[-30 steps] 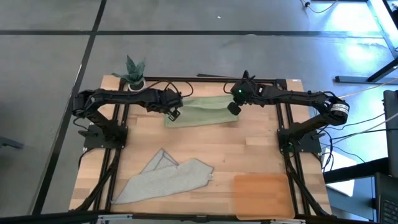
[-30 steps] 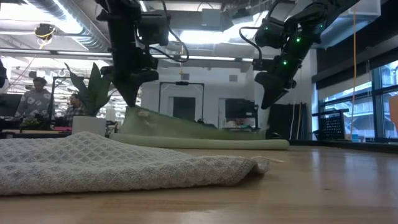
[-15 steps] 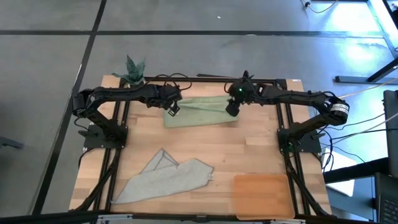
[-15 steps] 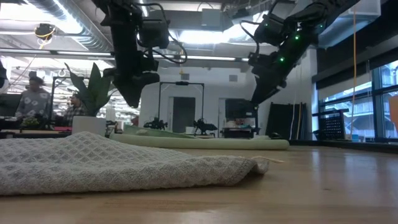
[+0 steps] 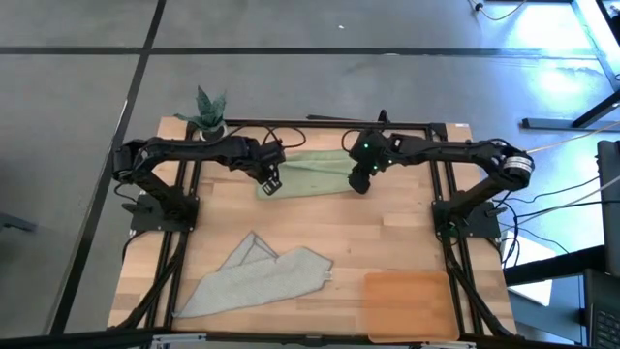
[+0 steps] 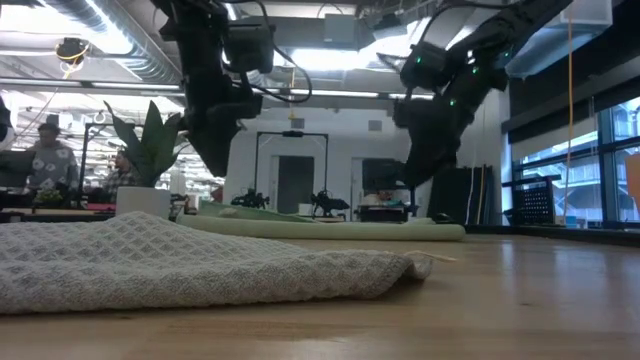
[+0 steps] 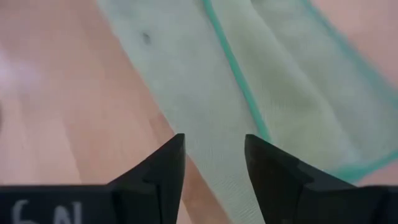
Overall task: Roll microfiber towels into tight, uniform cylinder then place into a basket
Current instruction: Roll the green microfiber towel
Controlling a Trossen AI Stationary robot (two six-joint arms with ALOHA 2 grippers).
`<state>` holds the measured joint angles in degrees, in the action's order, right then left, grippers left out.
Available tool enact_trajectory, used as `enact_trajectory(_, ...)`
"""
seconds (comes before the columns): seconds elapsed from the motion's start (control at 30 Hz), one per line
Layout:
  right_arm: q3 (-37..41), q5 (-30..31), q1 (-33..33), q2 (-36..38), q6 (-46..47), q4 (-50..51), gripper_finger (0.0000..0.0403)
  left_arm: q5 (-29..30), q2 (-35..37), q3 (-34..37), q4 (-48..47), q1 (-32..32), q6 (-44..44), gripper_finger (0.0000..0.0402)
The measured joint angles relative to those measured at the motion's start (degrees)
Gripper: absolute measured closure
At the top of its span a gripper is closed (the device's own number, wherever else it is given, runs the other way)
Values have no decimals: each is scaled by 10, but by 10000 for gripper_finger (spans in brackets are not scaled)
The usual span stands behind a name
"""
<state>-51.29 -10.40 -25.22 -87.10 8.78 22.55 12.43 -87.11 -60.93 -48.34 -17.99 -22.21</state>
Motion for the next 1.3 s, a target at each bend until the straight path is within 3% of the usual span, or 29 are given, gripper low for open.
enact_trajectory(0.37,0,31,-20,-23,271,49,235,0,0,0,1,4,-2,321)
enact_trajectory(0.57,0,84,-42,-26,284,69,235,0,0,0,1,4,-2,319)
enact_trajectory(1.3,0,47,-54,-43,323,41,235,1,0,0,16,5,-3,319)
